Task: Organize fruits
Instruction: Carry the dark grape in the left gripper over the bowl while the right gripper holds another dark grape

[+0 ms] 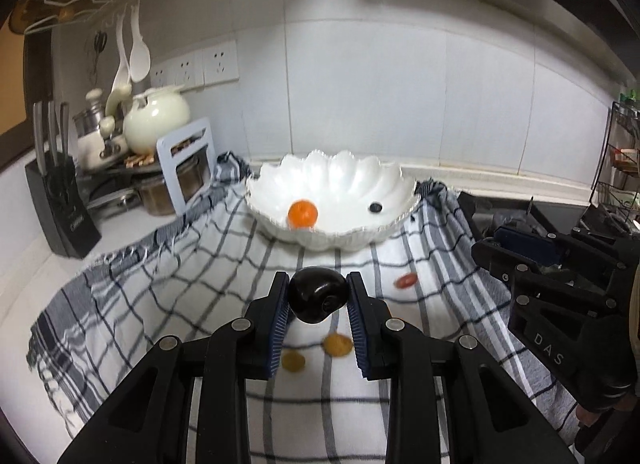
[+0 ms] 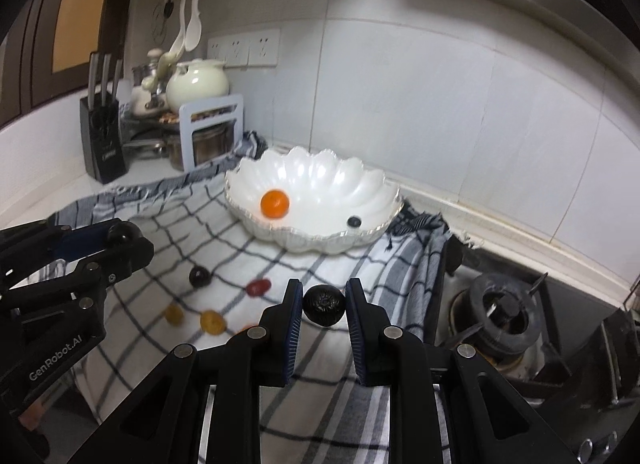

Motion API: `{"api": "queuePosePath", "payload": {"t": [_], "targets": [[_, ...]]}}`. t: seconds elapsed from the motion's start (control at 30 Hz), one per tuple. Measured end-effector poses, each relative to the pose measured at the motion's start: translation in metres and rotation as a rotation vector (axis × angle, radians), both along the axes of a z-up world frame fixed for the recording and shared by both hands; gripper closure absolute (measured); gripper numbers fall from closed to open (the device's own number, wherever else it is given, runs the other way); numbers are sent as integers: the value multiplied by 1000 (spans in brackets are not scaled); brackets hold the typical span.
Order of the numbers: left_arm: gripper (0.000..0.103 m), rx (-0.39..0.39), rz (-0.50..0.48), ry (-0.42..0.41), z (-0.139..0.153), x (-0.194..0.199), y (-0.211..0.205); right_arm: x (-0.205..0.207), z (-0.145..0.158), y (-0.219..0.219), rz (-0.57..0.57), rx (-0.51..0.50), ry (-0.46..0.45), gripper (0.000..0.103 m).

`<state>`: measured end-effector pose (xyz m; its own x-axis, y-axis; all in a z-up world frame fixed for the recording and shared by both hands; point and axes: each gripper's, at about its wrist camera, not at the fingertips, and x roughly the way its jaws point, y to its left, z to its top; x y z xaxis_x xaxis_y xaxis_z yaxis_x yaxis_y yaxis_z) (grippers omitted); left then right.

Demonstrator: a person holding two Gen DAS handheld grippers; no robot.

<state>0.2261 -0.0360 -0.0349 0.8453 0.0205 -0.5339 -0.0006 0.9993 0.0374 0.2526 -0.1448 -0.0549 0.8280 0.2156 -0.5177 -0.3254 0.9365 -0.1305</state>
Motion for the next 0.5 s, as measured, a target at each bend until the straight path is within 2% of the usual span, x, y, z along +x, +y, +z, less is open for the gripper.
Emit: {"api": "queuePosePath", "payload": {"t": [0.5], "targets": [[74,2,-58,-94,35,34,14,21,36,13,-58,43,-116,79]]}}
